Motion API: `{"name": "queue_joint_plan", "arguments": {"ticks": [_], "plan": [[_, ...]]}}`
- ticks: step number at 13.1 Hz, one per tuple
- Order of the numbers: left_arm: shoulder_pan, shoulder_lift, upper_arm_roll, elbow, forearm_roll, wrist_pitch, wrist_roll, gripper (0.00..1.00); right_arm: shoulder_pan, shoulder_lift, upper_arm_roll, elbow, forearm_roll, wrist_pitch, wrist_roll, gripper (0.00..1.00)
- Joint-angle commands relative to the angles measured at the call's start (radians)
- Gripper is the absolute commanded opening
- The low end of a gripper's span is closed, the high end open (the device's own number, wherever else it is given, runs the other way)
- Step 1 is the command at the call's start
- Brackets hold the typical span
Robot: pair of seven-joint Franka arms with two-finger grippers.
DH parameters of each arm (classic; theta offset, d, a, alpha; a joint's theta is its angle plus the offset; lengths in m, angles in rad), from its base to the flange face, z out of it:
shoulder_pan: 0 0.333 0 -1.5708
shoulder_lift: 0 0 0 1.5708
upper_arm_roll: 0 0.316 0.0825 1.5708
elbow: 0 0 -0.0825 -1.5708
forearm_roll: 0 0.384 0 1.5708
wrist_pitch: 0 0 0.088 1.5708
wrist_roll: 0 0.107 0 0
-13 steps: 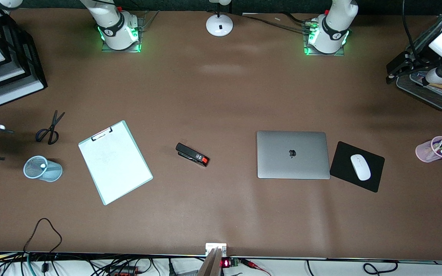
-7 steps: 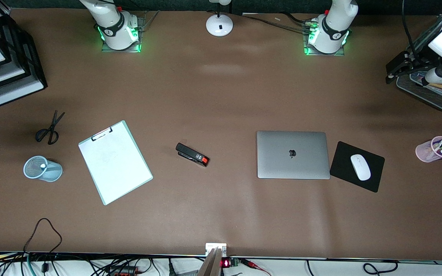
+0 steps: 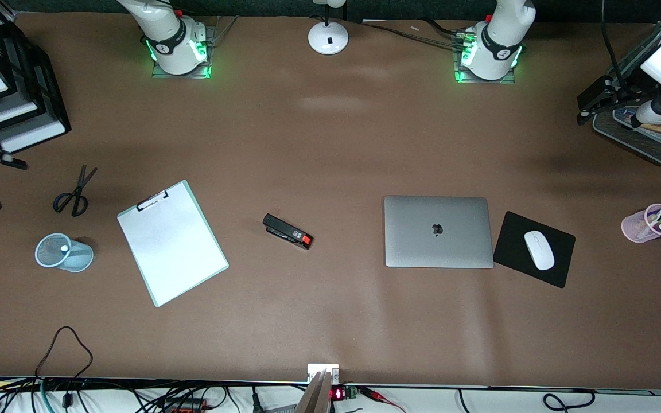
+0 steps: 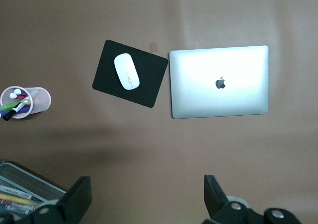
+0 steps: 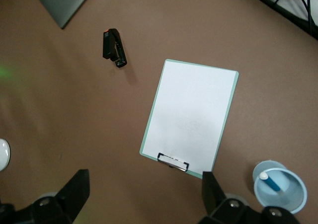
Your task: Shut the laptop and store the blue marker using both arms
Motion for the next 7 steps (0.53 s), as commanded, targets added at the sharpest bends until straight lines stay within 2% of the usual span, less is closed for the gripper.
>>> {"name": "queue_joint_plan", "arguments": {"ticks": [1, 7], "plan": [[0.004, -0.019, 0.000, -0.018, -0.024, 0.000, 0.020, 1.00, 0.083, -0.050, -0.003, 0.009, -0.082, -0.007, 0.299, 1.00], [0.004, -0.019, 0.000, -0.024, -0.024, -0.002, 0.020, 1.00, 0.184, -0.170, -0.002, -0.199, -0.247, 0.016, 0.709, 1.00]]}}
